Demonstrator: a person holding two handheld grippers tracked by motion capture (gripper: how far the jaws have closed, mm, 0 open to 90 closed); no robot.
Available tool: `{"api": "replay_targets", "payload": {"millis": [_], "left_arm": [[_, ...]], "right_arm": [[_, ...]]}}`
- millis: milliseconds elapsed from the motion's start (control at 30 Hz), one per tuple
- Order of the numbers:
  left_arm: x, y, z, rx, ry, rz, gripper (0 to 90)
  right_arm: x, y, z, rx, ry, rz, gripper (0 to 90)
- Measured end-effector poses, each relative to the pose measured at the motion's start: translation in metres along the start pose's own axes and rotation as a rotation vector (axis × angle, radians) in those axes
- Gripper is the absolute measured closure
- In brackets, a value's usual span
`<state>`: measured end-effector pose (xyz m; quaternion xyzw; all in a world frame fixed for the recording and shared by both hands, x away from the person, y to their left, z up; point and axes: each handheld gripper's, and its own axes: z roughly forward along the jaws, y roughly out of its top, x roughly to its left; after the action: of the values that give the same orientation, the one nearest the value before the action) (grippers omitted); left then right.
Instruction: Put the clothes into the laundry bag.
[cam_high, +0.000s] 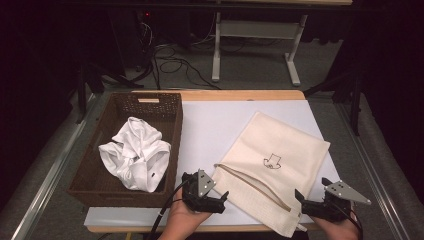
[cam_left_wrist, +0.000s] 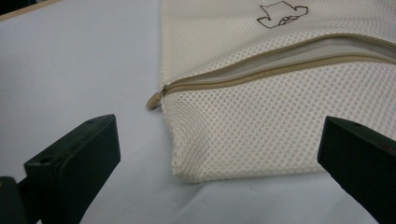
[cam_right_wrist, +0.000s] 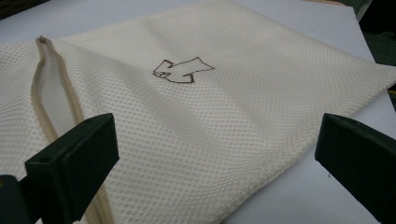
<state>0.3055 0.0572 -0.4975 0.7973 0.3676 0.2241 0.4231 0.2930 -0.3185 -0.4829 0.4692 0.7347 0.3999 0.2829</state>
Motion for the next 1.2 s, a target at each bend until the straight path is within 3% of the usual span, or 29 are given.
{"api": "replay_targets", "payload": {"millis": [233, 367, 500, 700, 800, 1000, 1200], "left_arm": [[-0.003, 0.006, -0.007, -0.037, -0.019, 0.003, 0.1], [-0.003, 0.013, -0.018, -0.087, -0.043, -0.012, 0.4], [-0.002, 0.024, -0.035, -0.151, -0.042, -0.012, 0.4], [0.004, 0.033, -0.054, -0.193, -0.033, -0.018, 0.5], [0.011, 0.038, -0.066, -0.213, -0.037, -0.042, 0.8], [0.024, 0.045, -0.086, -0.246, 0.012, -0.056, 1.3], [0.046, 0.049, -0.11, -0.297, 0.059, -0.101, 1.3]], "right_arm": [[0.003, -0.002, 0.002, 0.004, 0.013, -0.014, 0.2], [0.003, -0.003, 0.005, 0.01, 0.014, -0.019, 0.2], [0.004, -0.002, 0.005, -0.001, 0.014, -0.026, 0.2], [0.006, -0.002, 0.005, -0.006, 0.013, -0.037, 0.2], [0.006, -0.003, 0.007, 0.009, 0.008, -0.039, 0.2], [0.006, -0.002, 0.007, 0.009, 0.011, -0.044, 0.2], [0.006, -0.003, 0.008, 0.015, 0.014, -0.042, 0.2]]}}
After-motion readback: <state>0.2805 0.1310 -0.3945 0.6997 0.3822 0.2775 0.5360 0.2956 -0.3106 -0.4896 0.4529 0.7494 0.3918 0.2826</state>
